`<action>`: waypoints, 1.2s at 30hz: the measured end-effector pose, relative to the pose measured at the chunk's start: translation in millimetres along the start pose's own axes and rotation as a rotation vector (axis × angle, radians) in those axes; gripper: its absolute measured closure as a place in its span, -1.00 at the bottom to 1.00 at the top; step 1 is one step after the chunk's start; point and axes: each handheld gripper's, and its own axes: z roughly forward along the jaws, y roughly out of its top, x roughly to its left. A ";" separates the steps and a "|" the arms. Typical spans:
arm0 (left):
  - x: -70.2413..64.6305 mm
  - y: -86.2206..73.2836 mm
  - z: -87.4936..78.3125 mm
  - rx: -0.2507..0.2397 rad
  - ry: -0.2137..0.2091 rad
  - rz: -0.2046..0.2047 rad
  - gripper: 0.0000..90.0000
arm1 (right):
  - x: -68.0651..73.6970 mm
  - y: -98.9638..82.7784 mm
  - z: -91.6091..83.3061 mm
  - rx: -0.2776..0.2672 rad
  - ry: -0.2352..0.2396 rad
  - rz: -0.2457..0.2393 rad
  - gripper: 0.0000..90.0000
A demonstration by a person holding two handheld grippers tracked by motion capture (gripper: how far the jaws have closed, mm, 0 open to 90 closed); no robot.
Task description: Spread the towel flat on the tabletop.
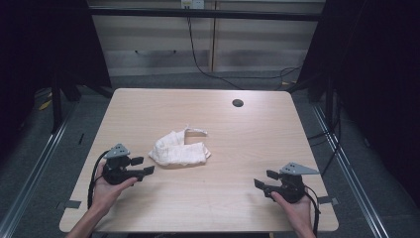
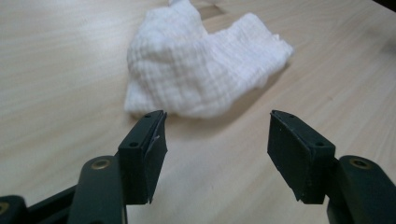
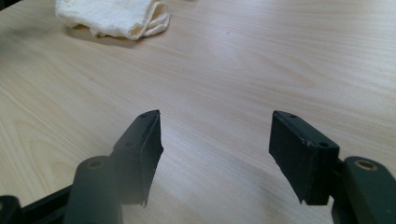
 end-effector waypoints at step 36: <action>0.8 2.1 64.8 0.118 -0.014 0.096 0.68 | 6.4 -5.0 5.1 0.057 0.002 -0.029 -0.31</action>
